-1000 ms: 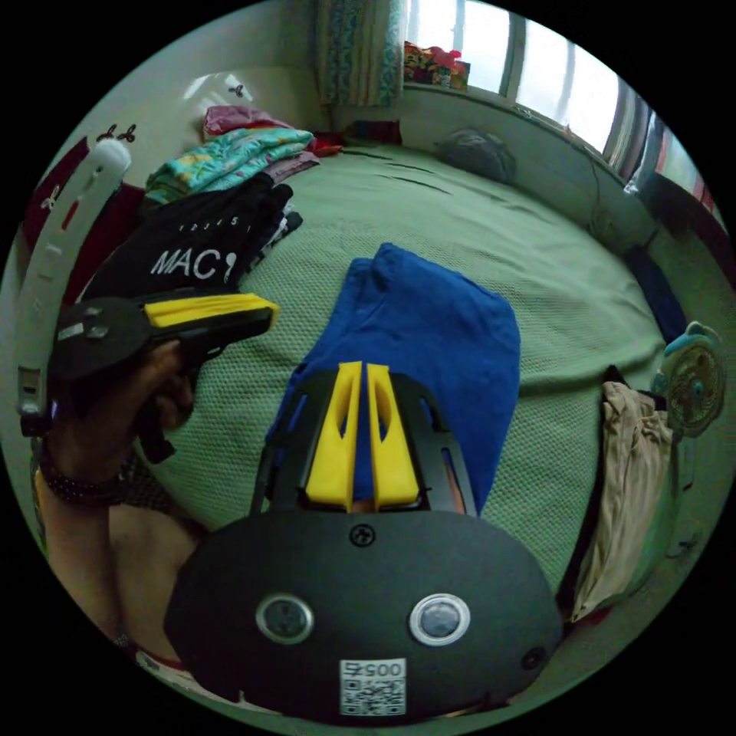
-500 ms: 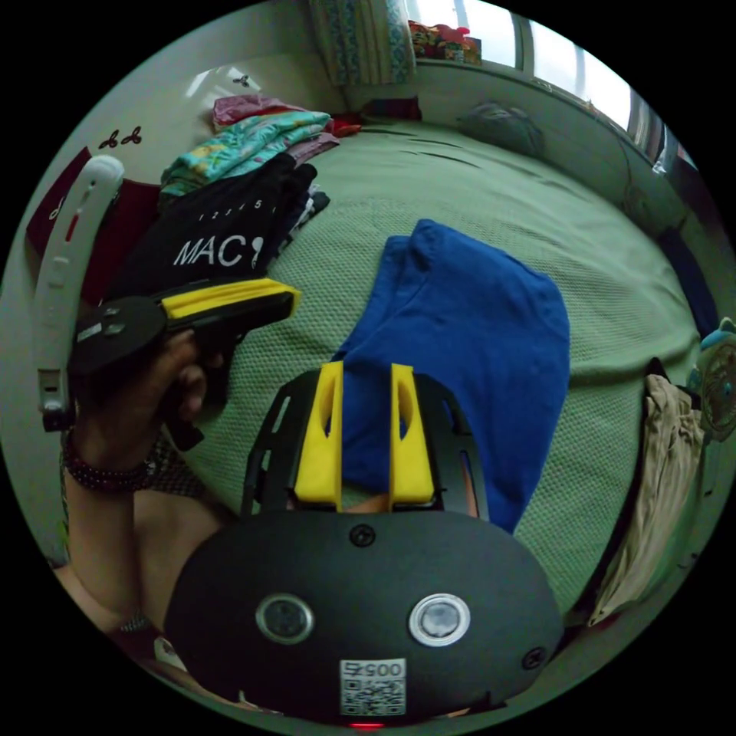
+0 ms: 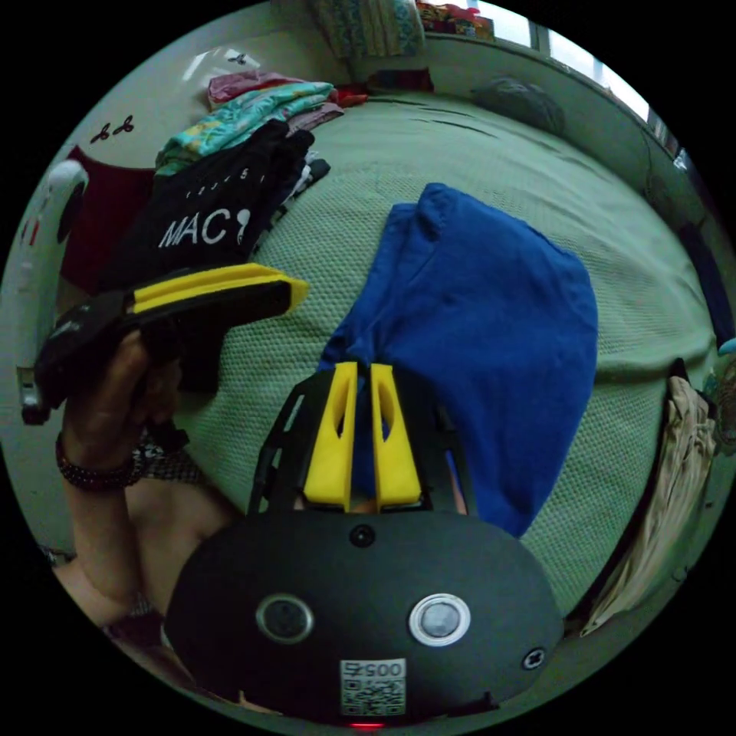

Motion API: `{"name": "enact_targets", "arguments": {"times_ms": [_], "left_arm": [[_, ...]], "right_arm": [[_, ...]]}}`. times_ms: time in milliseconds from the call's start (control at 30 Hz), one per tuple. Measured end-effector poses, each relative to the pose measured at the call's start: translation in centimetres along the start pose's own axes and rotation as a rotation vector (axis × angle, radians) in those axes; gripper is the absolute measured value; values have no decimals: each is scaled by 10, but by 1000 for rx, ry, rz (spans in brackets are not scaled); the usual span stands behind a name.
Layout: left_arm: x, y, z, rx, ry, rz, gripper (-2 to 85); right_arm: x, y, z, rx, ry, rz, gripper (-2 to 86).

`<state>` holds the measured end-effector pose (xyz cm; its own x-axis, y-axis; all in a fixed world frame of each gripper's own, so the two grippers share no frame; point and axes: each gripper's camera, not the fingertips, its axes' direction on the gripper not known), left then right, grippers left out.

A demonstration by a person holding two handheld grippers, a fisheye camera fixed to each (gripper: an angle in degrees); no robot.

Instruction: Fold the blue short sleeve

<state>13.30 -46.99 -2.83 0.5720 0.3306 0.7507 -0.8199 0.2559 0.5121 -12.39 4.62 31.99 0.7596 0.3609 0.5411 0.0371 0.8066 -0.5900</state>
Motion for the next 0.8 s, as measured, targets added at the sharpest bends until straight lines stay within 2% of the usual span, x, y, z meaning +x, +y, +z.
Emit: {"name": "enact_targets", "arguments": {"times_ms": [467, 800], "left_arm": [[21, -5, 35, -23, 18, 69, 96], [61, -8, 69, -90, 80, 187, 132]], "right_arm": [[30, 8, -32, 95, 21, 29, -10], [47, 10, -43, 119, -9, 41, -7]]}}
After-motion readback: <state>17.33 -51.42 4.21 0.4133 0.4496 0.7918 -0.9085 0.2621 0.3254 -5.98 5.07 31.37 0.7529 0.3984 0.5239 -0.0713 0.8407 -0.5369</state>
